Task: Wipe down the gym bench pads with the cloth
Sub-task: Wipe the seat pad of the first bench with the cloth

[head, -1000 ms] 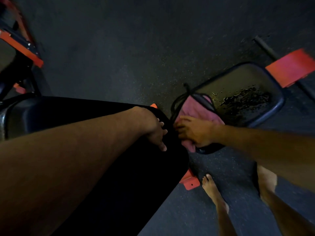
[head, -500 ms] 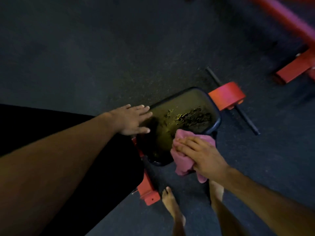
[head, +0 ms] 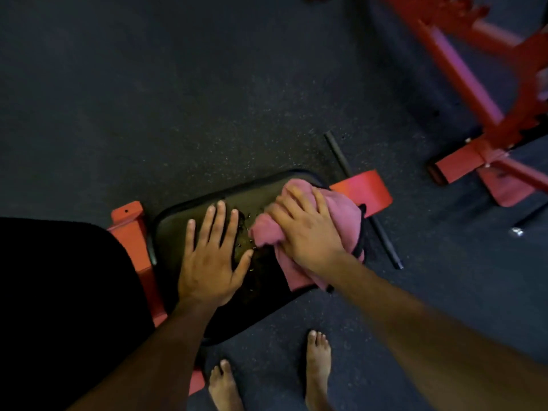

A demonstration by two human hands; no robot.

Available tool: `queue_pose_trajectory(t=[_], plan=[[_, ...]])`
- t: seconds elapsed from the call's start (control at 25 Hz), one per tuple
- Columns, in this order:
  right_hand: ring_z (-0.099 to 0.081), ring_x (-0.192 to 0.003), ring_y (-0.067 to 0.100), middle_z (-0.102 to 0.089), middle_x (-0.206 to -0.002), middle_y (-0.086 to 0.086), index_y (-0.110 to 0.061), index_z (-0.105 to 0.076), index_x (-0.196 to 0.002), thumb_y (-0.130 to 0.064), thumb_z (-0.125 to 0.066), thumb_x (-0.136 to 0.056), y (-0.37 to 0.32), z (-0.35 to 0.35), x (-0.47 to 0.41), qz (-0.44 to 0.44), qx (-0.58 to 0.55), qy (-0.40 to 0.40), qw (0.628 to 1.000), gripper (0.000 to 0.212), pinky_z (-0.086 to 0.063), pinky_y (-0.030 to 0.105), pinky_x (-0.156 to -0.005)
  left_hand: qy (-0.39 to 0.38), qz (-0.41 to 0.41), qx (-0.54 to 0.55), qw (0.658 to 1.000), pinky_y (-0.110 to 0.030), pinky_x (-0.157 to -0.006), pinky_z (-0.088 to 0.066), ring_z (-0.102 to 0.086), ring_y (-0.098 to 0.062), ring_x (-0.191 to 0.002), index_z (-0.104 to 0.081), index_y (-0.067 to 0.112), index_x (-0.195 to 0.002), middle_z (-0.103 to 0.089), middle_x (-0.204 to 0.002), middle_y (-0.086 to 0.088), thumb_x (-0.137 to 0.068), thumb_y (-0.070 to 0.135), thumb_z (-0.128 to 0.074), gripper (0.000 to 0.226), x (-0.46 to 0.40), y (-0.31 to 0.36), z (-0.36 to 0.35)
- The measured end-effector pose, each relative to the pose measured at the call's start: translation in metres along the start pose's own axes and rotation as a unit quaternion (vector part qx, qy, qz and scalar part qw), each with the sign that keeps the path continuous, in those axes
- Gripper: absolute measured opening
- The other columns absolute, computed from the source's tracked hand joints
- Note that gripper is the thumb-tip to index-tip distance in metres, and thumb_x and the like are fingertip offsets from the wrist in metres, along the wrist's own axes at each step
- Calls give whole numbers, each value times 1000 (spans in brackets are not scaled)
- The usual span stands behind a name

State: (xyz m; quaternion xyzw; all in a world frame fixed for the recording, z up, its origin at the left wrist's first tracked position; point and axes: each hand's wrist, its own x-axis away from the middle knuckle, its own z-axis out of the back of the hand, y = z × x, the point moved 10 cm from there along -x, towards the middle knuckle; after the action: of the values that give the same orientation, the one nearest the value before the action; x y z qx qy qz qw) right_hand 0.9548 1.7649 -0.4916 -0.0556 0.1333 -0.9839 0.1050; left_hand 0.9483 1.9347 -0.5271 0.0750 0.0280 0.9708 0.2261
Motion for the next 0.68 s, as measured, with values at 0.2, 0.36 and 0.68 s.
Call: queue_pose_trajectory(t=[0.2,0.36,0.68], plan=[[-46,-127,28,-55,-132,2,-27,-57,-129,-45,-56,-91,9,16,-78,-38,-28,7,999,42,-39,57,-106,22,-4,3,1000,-58,-127,-16,-19,-29,-159,-32,14,-162,-24,-170,-13,-99,57,-35,77,0,3,3],[-28,-150,39,-46,-153,9,-29,-56,-137,-64,-57,-82,0,0,5,-20,1,-7,1000,66,-16,74,-115,17,-5,1,1000,-58,-127,-15,-17,-28,-159,-29,14,-164,-19,-172,-13,-101,59,-30,77,1,1,4],[-39,-137,31,-51,-137,0,-23,-53,-136,-32,-62,-71,3,-8,72,27,-25,-4,999,66,-21,58,-117,11,6,-8,1000,-58,-128,-13,-11,-28,-161,-21,15,-165,-12,-174,-12,-102,60,-27,78,2,2,2]])
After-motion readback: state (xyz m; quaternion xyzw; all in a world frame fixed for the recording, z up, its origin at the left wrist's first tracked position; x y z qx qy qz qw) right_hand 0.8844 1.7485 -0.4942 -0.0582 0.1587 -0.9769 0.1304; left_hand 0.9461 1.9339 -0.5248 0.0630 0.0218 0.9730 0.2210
